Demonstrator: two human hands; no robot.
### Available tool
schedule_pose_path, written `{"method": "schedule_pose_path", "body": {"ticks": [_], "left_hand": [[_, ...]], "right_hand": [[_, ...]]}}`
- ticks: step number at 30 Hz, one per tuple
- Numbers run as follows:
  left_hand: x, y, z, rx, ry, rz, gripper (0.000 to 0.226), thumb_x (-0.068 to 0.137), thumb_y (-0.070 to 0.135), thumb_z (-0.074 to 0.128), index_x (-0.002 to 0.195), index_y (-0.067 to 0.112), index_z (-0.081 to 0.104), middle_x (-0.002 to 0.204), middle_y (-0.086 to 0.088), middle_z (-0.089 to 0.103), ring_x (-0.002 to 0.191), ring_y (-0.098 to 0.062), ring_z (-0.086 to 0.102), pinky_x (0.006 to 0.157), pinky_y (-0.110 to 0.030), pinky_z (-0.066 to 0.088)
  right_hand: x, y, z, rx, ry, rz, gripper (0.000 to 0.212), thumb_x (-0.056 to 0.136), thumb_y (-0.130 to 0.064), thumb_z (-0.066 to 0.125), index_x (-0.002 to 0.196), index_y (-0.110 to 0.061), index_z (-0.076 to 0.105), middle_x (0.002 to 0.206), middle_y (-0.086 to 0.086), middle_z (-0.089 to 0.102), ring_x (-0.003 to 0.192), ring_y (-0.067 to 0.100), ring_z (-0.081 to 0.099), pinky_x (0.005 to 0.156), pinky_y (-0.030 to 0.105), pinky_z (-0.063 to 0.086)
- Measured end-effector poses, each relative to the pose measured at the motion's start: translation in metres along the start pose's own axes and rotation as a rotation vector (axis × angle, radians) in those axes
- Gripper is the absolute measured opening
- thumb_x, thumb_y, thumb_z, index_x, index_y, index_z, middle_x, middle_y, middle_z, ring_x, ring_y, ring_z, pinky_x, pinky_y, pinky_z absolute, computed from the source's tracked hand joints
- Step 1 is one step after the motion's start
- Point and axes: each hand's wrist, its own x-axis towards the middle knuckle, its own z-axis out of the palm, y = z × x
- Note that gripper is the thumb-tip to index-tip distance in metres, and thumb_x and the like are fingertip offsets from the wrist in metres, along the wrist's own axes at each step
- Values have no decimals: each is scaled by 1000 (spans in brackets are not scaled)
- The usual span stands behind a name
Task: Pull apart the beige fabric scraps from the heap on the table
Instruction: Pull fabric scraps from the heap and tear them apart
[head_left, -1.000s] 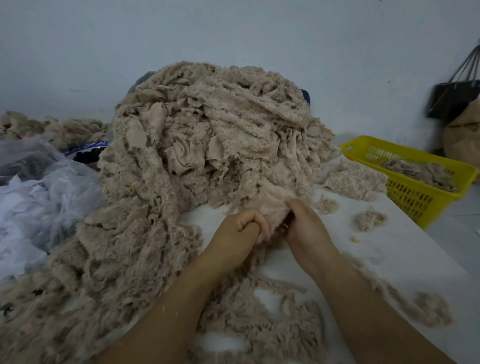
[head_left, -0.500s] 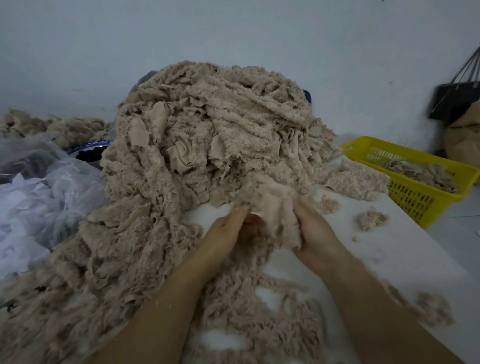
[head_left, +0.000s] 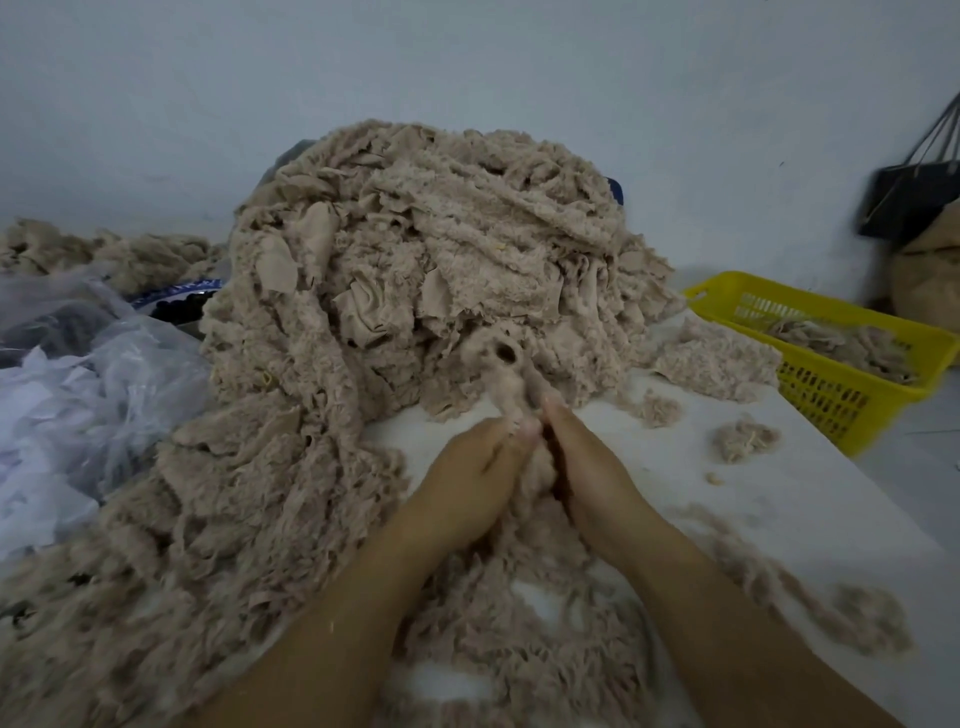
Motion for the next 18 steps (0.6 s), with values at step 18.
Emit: {"method": "schedule_pose_path", "body": {"ticks": [18], "left_hand": [[6, -6, -3, -559, 70, -322, 52, 73, 76, 57, 87, 30, 77, 94, 10, 76, 97, -10, 70, 86, -26, 53]], "right_hand": [[-5, -3, 2, -435, -89, -359, 36, 102, -38, 48, 68, -26, 49, 60, -17, 48, 57, -1, 43, 56, 16, 36]]}}
